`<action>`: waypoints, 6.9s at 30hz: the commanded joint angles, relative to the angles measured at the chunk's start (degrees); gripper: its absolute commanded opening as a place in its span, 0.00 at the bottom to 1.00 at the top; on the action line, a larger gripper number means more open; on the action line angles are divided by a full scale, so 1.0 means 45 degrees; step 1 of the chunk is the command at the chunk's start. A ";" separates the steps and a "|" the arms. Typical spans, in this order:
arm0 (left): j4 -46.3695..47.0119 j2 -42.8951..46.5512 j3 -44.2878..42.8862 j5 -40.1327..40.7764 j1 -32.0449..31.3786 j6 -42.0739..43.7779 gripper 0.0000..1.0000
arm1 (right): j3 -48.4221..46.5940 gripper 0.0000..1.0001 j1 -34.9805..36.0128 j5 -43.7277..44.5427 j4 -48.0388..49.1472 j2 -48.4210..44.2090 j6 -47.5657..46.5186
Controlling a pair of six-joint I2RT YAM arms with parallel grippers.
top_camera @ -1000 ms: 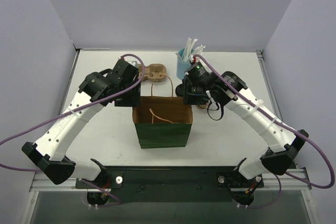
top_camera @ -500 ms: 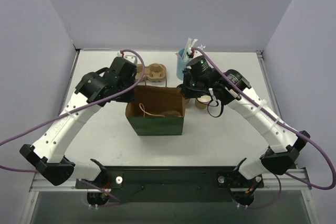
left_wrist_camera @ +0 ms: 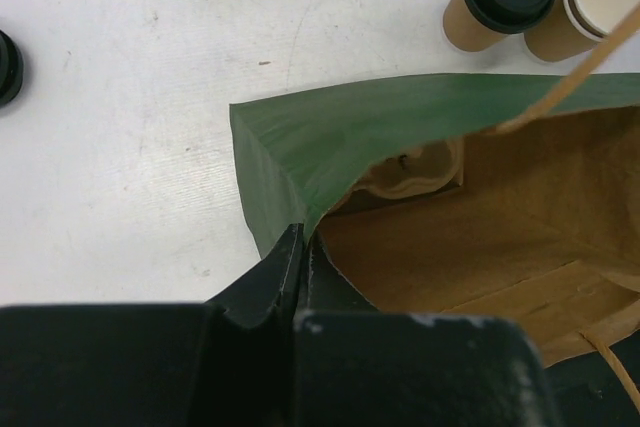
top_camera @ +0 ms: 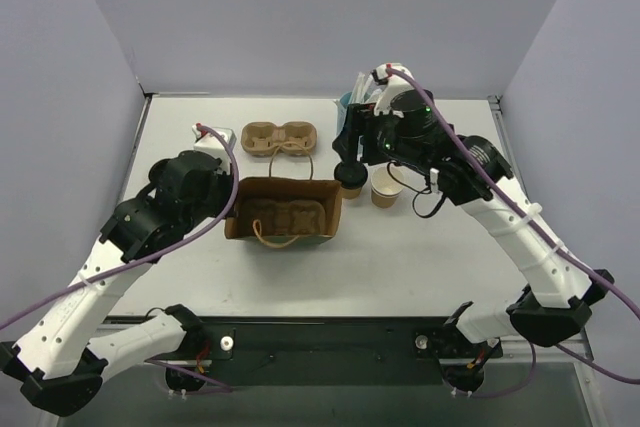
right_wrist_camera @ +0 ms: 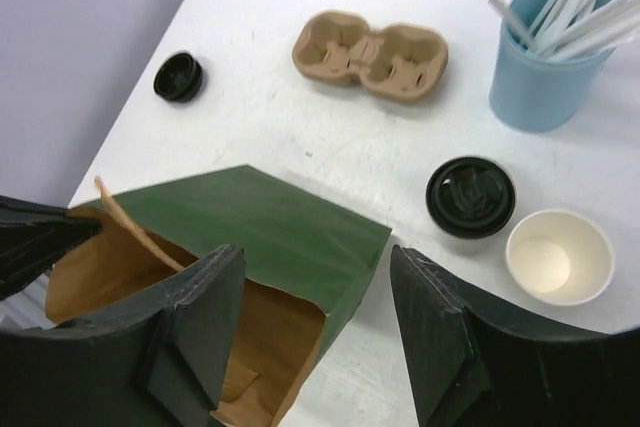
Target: Pack the takeout coffee
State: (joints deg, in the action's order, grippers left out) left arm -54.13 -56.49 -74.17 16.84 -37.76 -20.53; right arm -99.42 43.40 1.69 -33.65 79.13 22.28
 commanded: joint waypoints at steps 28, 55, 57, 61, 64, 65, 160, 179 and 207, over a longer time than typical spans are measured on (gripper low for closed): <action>0.3084 0.3783 0.2869 -0.1398 0.0051 0.0130 0.00 | 0.2933 0.80 -0.2769 -0.1647 0.2145 0.2451 -0.2471; 0.1604 0.4781 0.2991 -0.1459 0.0031 -0.1217 0.00 | -0.1671 0.78 -0.2847 -0.0946 -0.1717 0.5618 -0.2790; 0.1093 0.4547 0.2539 -0.1302 0.0031 -0.1821 0.00 | -0.3172 0.77 -0.2866 -0.0749 -0.2925 0.5560 -0.2376; -0.0584 0.4175 0.1445 -0.1105 0.0031 -0.3188 0.00 | -0.4020 0.76 -0.2866 -0.0747 -0.3986 0.4897 -0.1204; -0.0728 0.4232 0.1228 -0.1530 0.0051 -0.4128 0.00 | -0.3788 0.75 -0.2847 -0.1253 -0.4378 0.4077 -0.0519; -0.0493 0.4349 0.1596 -0.1690 0.0031 -0.4109 0.00 | -0.3574 0.75 -0.2828 -0.1507 -0.4359 0.3688 -0.0654; 0.5269 0.3882 0.4569 -0.2180 0.0031 -0.0709 0.00 | -0.4489 0.41 -0.3589 -0.1993 -0.2307 0.3825 -0.4133; 0.5622 0.2436 0.4119 -0.2296 0.0012 -0.1608 0.00 | -0.2678 0.41 0.1585 -0.3813 -0.0844 -0.1957 -0.4092; 0.9568 0.3394 0.6210 -0.4442 0.0031 -0.1335 0.00 | 0.2188 0.40 0.6078 0.2044 -0.1371 -0.0671 -0.9521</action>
State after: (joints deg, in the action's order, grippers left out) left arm -17.96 -40.12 -44.80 1.37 -37.71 -26.79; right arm -92.95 69.10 3.25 -40.80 75.48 -15.09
